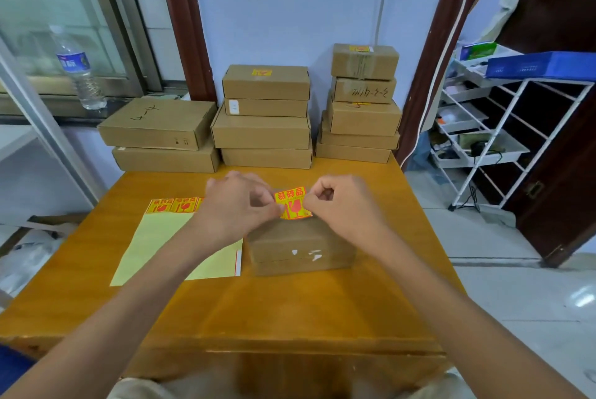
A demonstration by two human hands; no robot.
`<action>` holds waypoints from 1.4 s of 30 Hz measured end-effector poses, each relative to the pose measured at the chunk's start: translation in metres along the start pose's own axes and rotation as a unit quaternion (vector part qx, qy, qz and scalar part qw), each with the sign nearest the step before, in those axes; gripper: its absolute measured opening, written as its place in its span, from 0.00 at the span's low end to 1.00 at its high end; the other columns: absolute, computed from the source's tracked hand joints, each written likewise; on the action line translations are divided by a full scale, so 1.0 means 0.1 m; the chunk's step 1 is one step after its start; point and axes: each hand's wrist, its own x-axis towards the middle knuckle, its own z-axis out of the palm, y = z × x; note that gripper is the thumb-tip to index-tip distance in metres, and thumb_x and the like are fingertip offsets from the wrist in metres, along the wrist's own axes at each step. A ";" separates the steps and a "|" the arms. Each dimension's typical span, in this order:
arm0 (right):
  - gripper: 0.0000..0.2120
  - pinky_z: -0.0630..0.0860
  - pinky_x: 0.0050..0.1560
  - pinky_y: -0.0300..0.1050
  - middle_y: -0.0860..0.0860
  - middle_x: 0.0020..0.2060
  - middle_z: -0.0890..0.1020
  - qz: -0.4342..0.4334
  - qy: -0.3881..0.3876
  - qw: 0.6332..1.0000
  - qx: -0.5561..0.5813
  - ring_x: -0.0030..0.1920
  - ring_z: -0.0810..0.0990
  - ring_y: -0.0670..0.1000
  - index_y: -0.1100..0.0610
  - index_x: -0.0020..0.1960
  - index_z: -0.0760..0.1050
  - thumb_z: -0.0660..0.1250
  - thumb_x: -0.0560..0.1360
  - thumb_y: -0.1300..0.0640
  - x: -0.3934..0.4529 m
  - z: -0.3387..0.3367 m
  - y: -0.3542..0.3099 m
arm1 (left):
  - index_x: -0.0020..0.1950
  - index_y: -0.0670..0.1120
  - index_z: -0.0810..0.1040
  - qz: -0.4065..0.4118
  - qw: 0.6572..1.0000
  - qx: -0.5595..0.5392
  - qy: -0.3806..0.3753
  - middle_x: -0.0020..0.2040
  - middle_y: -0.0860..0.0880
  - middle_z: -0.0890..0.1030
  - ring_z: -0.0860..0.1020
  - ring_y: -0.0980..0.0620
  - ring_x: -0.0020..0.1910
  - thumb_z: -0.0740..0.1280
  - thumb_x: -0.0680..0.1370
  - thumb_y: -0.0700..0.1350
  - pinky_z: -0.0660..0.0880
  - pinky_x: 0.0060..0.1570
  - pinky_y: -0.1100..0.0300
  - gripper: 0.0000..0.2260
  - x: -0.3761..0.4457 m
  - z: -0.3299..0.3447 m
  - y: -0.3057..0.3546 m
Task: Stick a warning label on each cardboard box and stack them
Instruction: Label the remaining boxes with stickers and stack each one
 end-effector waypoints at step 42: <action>0.14 0.67 0.57 0.46 0.39 0.51 0.74 -0.145 -0.017 0.981 -0.125 0.56 0.71 0.42 0.37 0.60 0.78 0.66 0.76 0.40 0.05 0.01 0.41 | 0.48 0.56 0.83 0.071 0.974 -0.210 0.054 0.61 0.63 0.75 0.72 0.62 0.64 0.77 0.73 0.53 0.74 0.61 0.49 0.06 0.12 0.50 -0.33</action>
